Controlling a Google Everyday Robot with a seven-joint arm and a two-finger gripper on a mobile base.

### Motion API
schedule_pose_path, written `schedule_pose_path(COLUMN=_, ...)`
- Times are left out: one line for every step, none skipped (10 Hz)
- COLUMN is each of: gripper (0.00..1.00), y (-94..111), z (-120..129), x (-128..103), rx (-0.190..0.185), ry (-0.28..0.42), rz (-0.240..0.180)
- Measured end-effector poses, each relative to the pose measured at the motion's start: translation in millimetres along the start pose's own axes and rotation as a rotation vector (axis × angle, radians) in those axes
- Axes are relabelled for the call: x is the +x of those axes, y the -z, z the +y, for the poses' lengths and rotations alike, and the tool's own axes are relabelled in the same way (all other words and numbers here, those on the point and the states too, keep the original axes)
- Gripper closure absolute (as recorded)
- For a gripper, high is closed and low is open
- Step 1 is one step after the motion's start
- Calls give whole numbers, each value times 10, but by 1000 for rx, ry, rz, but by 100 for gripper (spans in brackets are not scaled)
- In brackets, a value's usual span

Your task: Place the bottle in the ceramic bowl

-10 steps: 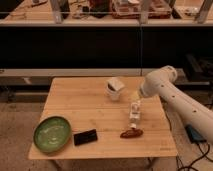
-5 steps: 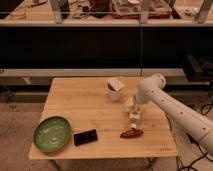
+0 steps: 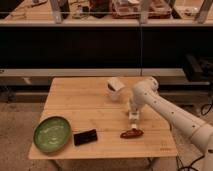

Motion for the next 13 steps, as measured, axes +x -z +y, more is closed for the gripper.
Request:
schedule_pose_path(gripper=72, y=-24, z=-109, x=-41, rx=9, ry=30, rz=-17)
schedule_pose_path(gripper=84, y=-1, z=-332, x=-111, rx=21, ry=96, rz=-28)
schedule_pose_path(gripper=89, y=64, z=-524, x=-149, rx=30, ry=153, rz=-24)
schedule_pose_path(gripper=92, y=226, z=-801, x=-166, rx=41, ry=237, rz=4)
schedule_pose_path(gripper=92, y=523, z=-1198, x=-201, rx=59, ry=357, rz=56)
schedule_pose_path(gripper=92, y=777, z=-1538, x=-263, rx=77, ry=455, rz=96)
schedule_pose_path(gripper=92, y=968, z=-1768, x=-267, rx=80, ry=525, rz=132)
schedule_pose_path(gripper=92, y=1142, z=-2013, x=-267, rx=91, ry=588, rz=163)
schedule_pose_path(gripper=92, y=1403, z=-2440, x=-235, rx=124, ry=678, rz=206)
schedule_pose_path(gripper=92, y=1523, z=-2725, x=-207, rx=159, ry=720, rz=223)
schedule_pose_path(gripper=92, y=1615, z=-3085, x=-145, rx=201, ry=769, rz=242)
schedule_pose_path(gripper=92, y=1675, z=-3490, x=-88, rx=254, ry=819, rz=253)
schedule_pose_path(gripper=92, y=1718, z=-3796, x=-54, rx=296, ry=856, rz=258)
